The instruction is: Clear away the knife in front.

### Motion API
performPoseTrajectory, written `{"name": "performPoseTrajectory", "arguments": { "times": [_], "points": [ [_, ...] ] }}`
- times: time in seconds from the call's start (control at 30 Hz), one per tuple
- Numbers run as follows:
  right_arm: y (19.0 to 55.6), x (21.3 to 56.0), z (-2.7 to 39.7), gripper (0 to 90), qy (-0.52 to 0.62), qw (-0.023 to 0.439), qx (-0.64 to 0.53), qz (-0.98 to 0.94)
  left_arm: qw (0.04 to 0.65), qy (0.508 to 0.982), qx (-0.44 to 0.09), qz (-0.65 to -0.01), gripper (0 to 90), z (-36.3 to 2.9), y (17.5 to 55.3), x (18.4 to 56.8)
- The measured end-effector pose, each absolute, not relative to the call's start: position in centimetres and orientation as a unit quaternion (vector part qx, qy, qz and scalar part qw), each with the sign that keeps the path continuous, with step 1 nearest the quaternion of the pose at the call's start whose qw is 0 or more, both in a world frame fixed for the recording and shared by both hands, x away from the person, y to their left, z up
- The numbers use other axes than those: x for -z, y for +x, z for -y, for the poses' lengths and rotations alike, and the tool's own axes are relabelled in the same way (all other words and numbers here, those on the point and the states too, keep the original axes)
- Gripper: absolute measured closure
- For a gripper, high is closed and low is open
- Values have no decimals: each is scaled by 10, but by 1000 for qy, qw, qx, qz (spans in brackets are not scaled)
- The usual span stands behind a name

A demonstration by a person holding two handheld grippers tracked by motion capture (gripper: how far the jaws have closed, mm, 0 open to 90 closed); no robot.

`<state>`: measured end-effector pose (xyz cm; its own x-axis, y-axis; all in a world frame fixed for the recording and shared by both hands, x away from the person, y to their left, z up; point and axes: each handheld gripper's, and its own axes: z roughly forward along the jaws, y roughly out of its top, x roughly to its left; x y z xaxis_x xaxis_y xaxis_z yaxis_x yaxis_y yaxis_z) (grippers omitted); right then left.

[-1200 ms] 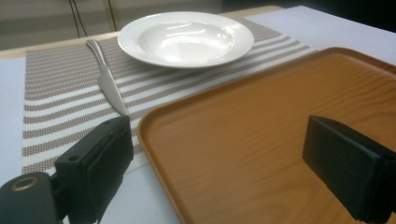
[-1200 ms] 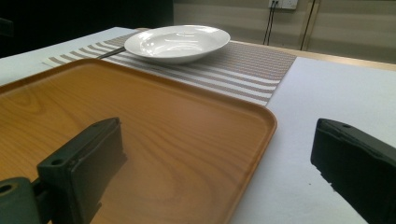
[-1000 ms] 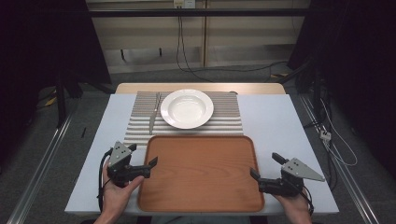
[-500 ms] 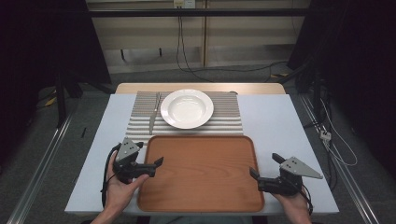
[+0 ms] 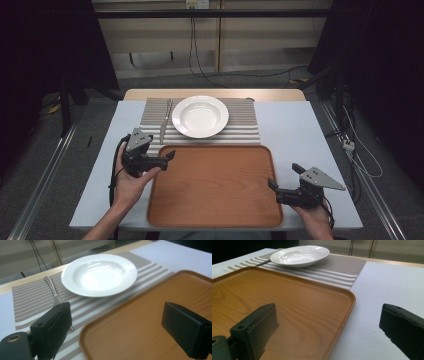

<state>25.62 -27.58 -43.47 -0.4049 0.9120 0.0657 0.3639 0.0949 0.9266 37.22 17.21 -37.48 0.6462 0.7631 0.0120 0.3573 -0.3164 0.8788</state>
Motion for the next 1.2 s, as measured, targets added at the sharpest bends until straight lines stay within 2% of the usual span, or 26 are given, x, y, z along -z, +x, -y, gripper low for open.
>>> {"name": "performPoseTrajectory", "arguments": {
  "times": [0.1, 0.2, 0.6, 1.07, 1.2],
  "points": [
    [257, 435, 277, 13, 469, 283, -486, -682, 454, 781, -222, -366, 105, -173, 382, 376],
    [257, 435, 277, 13, 468, 284, -487, -681, 465, 774, -186, -387, 109, -178, 394, 377],
    [257, 434, 278, 13, 467, 279, -494, -678, 443, 772, -202, -409, 135, -184, 437, 371],
    [258, 435, 278, 14, 465, 277, -497, -679, 418, 771, -224, -425, 94, -184, 481, 364],
    [260, 435, 277, 14, 461, 276, -497, -681, 407, 768, -231, -437, 121, -186, 495, 368]
  ]
}}
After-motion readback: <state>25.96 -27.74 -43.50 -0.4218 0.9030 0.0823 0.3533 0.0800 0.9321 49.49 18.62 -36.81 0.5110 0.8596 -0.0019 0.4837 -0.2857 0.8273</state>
